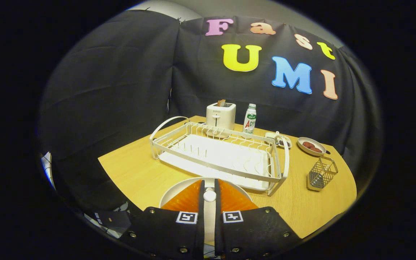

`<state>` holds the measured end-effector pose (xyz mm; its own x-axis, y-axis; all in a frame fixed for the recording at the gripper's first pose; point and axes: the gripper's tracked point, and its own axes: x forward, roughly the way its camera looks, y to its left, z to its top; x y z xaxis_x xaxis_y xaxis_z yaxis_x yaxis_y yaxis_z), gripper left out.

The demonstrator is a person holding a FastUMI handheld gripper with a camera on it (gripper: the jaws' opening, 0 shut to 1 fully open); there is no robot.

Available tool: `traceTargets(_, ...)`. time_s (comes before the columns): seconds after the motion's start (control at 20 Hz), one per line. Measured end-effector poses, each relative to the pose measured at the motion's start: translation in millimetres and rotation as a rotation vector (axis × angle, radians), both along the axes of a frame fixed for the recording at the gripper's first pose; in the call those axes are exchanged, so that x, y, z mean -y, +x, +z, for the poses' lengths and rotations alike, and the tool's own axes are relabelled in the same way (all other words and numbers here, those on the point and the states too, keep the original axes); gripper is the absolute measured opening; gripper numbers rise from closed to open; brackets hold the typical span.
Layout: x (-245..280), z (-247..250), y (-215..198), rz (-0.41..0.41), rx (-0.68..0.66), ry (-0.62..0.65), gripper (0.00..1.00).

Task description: Take the plate from the dish rack, then take the spoon from the basket and place it into the plate.

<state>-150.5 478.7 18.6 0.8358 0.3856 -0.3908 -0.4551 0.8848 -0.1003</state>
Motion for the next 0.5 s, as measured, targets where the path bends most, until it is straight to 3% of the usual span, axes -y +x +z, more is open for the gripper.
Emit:
traceTargets(0.3, 17.6, -55.9, -15.3, 0.021, -0.134, -0.042, 0.15)
traceTargets(0.5, 24.4, -61.2, -20.3, 0.045, -0.147, -0.051, 0.16)
